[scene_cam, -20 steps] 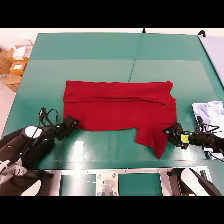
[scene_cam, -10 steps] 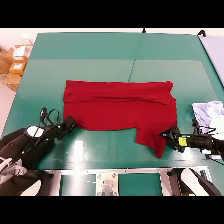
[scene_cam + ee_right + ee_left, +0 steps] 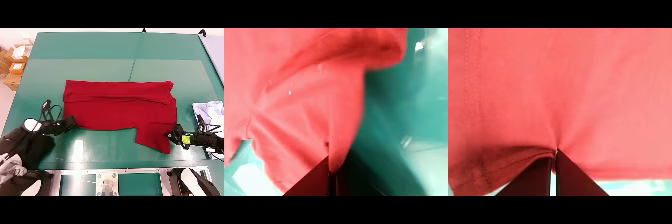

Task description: Fold the shirts.

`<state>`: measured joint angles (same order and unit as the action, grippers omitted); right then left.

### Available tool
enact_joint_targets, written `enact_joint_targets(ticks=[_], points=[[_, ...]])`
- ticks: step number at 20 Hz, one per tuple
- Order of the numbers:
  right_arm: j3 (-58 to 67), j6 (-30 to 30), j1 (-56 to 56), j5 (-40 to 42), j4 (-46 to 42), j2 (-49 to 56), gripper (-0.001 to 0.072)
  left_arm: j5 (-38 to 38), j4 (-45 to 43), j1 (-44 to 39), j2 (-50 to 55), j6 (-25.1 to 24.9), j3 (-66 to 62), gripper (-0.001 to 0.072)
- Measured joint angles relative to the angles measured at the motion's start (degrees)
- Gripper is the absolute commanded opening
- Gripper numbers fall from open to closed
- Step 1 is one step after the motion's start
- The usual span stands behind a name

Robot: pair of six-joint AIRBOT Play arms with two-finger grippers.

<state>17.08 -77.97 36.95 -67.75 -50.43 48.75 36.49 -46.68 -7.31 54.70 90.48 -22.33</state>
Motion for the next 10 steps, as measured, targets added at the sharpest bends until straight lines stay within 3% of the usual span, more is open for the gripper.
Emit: enact_joint_targets(ticks=[5, 10], points=[[1.6, -5.5, 0.0, -4.8, -3.5, -6.3, 0.0017, 11.1, -15.4, 1.0, -10.0, 9.7, -1.6, 0.0021], [7.6, -7.3, 0.0, -9.6, -3.3, -8.2, 0.0018, 17.8, -21.1, 1.2, -13.6, 11.3, -3.3, 0.0021]])
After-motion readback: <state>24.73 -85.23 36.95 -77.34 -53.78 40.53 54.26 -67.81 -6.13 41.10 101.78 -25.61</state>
